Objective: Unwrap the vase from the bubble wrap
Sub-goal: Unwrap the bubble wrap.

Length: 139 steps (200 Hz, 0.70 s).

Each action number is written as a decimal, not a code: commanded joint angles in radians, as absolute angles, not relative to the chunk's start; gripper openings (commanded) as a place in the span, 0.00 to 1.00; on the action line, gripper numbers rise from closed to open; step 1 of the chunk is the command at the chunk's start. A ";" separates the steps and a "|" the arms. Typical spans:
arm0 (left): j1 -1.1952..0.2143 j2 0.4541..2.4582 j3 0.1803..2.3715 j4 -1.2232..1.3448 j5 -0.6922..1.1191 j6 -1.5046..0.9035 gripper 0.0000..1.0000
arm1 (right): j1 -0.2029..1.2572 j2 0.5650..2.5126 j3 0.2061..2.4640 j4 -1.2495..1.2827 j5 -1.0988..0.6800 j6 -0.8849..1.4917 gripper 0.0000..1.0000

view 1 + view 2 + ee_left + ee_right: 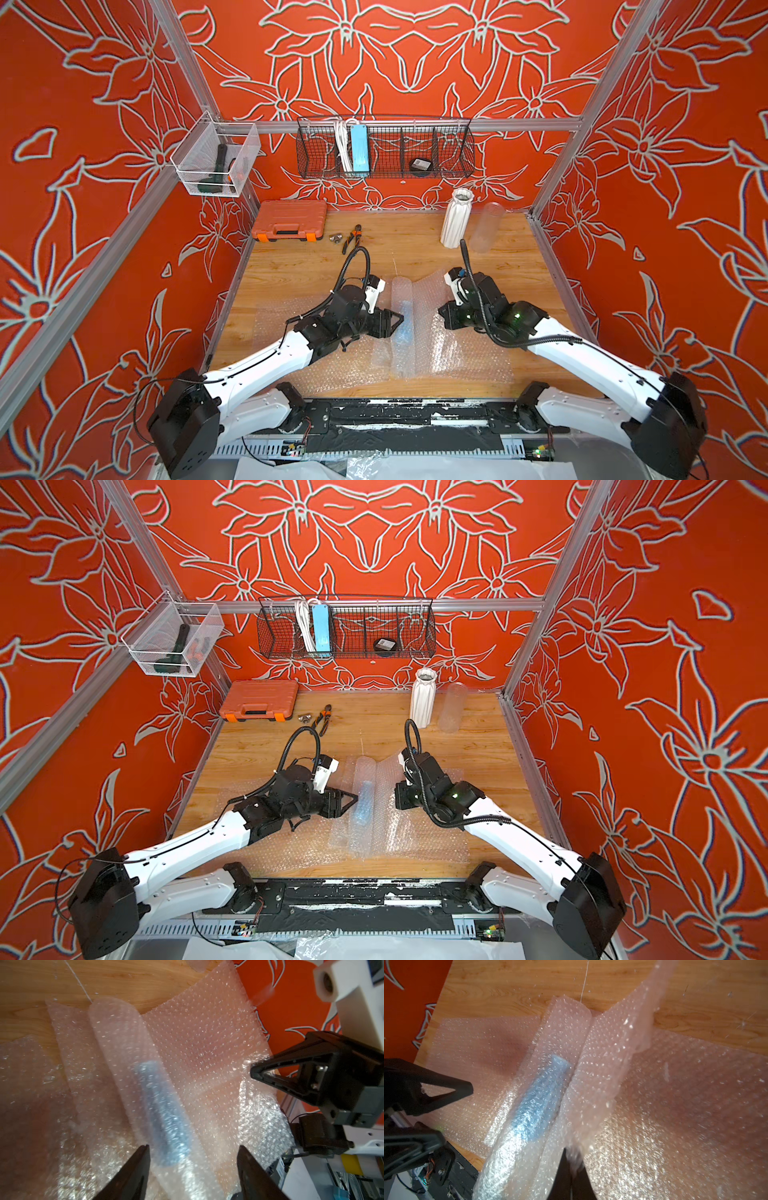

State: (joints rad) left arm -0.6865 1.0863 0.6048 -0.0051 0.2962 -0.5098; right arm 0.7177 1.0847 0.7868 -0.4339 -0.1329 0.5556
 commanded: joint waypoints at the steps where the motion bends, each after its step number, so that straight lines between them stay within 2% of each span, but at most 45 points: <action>1: -0.681 1.102 0.622 0.044 0.409 -0.489 0.64 | 0.713 1.078 0.817 -0.442 -0.137 0.546 0.00; 109: -0.685 1.336 0.639 0.096 0.487 -0.509 0.61 | 0.710 1.108 0.803 -0.436 -0.153 0.542 0.00; 139: -0.694 1.349 0.658 -0.001 0.331 -0.496 0.61 | 0.712 1.106 0.799 -0.445 -0.145 0.537 0.00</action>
State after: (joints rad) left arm -0.6876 1.3376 0.6300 0.0696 0.4416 -0.5159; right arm 0.7174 1.1076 0.7918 -0.4335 -0.1581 0.5499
